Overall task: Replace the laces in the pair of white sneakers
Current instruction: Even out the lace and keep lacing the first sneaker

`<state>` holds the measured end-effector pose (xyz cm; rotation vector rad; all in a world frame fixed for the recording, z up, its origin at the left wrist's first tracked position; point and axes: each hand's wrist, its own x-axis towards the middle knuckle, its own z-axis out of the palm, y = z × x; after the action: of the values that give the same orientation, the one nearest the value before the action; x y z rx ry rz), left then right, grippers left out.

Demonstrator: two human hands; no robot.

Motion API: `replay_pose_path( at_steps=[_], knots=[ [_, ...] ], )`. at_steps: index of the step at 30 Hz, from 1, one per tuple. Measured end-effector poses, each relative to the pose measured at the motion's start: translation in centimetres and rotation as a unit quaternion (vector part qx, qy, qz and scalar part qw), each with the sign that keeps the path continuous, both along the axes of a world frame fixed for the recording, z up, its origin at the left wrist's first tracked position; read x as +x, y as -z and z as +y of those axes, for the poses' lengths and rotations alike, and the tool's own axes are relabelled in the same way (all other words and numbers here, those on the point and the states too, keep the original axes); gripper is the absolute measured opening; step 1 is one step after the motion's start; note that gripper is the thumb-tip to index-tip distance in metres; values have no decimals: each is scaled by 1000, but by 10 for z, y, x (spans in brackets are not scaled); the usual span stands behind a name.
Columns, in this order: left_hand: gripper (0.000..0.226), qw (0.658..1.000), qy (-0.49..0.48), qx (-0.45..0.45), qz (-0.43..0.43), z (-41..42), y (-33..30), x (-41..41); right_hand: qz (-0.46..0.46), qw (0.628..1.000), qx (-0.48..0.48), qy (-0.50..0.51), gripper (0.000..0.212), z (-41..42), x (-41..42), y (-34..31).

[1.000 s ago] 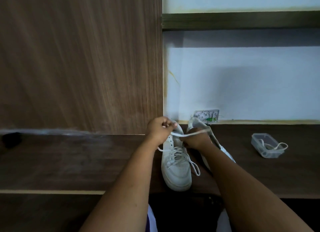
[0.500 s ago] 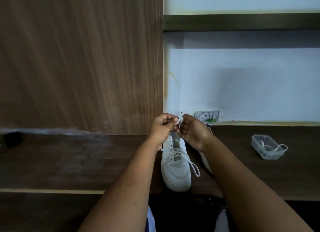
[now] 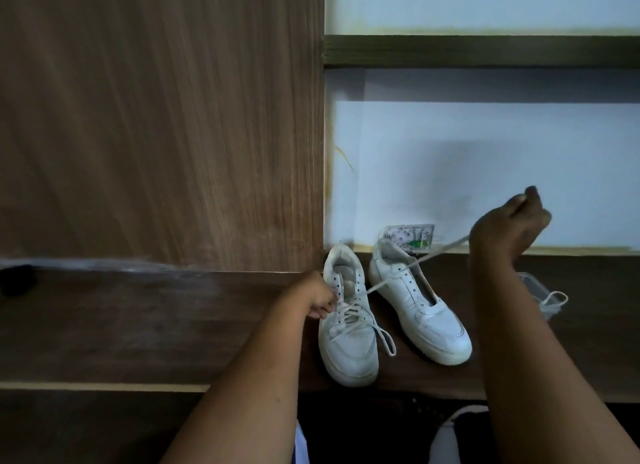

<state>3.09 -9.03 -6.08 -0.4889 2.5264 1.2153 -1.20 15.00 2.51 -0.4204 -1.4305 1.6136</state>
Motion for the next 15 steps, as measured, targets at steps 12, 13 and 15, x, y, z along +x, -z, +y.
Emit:
replay_pose_path(
  at_steps=[12, 13, 15],
  knots=[
    [31, 991, -64, -79, 82, 13, 10, -12, -84, 932, 109, -336, 7, -69, 28, 21],
    [34, 992, -69, -69, 80, 12, 11, -14, -106, 917, 102, -371, 9, -71, 26, 26],
    [38, 994, -69, -35, 78, 9, 16, -17, -116, 895, 96, -421, 12, -71, 24, 33]
  ],
)
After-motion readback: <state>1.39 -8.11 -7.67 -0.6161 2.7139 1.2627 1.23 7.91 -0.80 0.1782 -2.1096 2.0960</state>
